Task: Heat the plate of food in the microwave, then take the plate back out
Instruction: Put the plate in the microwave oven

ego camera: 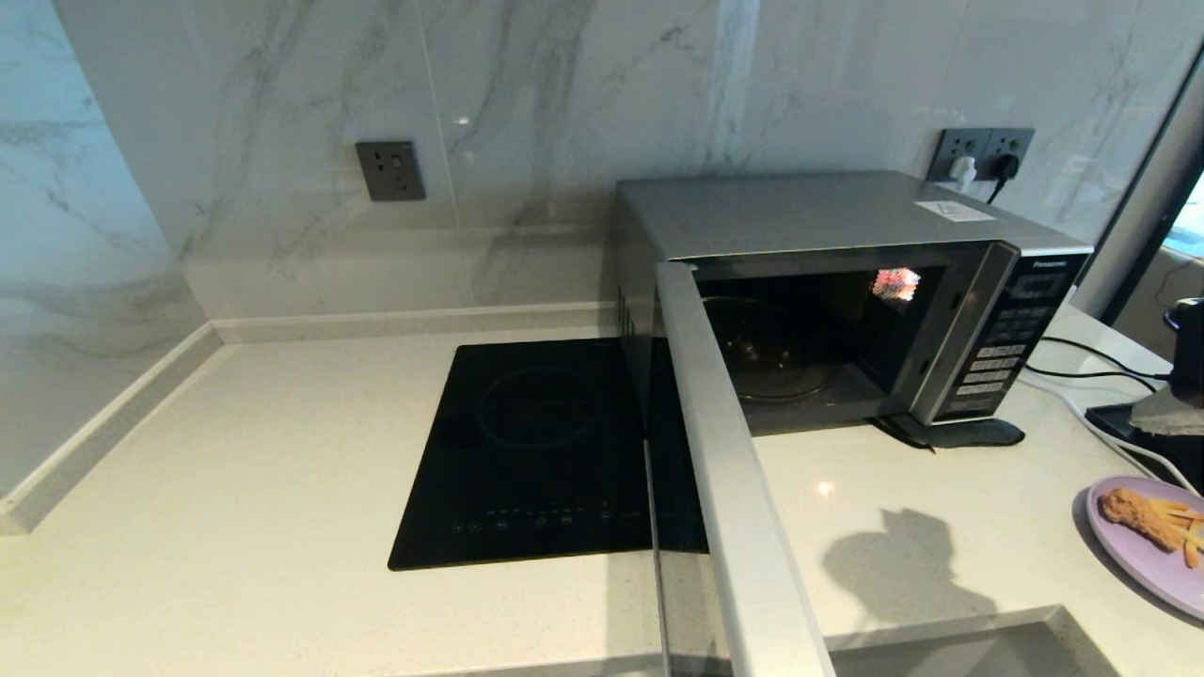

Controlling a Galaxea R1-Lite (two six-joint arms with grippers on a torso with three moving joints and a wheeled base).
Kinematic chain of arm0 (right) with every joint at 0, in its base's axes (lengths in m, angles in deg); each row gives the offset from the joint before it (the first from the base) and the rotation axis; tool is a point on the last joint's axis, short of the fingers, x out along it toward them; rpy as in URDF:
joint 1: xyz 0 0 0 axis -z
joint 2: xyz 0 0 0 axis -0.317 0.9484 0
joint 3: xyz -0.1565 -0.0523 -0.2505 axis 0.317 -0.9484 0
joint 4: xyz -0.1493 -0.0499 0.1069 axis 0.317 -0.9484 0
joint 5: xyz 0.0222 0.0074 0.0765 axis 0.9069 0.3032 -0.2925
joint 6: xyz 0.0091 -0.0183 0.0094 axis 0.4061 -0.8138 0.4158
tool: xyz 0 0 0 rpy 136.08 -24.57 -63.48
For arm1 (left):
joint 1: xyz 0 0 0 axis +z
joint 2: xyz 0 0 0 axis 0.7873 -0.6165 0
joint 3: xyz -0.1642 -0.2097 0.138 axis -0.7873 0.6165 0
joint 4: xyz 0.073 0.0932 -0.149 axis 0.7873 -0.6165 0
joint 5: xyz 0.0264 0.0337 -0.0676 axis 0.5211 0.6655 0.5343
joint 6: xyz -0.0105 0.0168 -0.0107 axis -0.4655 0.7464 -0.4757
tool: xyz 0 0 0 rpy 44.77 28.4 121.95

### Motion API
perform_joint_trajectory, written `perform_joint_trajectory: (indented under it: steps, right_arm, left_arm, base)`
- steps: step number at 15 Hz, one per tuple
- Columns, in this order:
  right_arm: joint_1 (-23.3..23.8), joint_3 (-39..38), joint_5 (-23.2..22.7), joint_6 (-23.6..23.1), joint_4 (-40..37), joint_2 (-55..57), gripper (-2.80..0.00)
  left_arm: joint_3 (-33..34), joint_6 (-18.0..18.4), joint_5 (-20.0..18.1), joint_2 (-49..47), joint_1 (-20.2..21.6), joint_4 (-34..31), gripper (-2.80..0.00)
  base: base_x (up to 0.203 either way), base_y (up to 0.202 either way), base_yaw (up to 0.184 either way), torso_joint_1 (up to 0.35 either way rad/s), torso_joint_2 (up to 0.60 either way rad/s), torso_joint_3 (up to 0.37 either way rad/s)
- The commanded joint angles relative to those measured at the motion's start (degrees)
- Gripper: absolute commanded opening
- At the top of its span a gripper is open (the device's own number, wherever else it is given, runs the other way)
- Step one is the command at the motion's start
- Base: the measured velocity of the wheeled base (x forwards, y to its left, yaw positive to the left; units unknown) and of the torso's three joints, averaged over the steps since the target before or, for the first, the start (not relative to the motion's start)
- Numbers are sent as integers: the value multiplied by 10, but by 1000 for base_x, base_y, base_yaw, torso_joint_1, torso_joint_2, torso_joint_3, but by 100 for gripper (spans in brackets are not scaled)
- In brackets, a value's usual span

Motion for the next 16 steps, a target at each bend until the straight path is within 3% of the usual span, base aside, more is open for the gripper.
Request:
perform_joint_trajectory:
  steps: [1, 6, 11, 14, 16]
  right_arm:
    - [29, -50, 39, 11, 22, -11, -280]
    - [107, -185, 50, 3, 138, -53, -280]
    - [359, -223, 54, -93, 233, -20, -280]
    - [502, -233, -6, -119, 277, 21, -280]
    - [583, -251, -89, -133, 285, 32, -280]
  left_arm:
    - [0, -1, 0, -1, 0, 0, -280]
    - [0, -1, 0, -1, 0, 0, -280]
    - [0, -1, 0, -1, 0, 0, -280]
    - [0, 0, 0, -1, 0, 0, -280]
    - [0, -1, 0, -1, 0, 0, -280]
  base:
    - [0, 0, 0, 0, 0, 0]
    - [0, 0, 0, 0, 0, 0]
    - [0, 0, 0, 0, 0, 0]
    - [0, 0, 0, 0, 0, 0]
    - [0, 0, 0, 0, 0, 0]
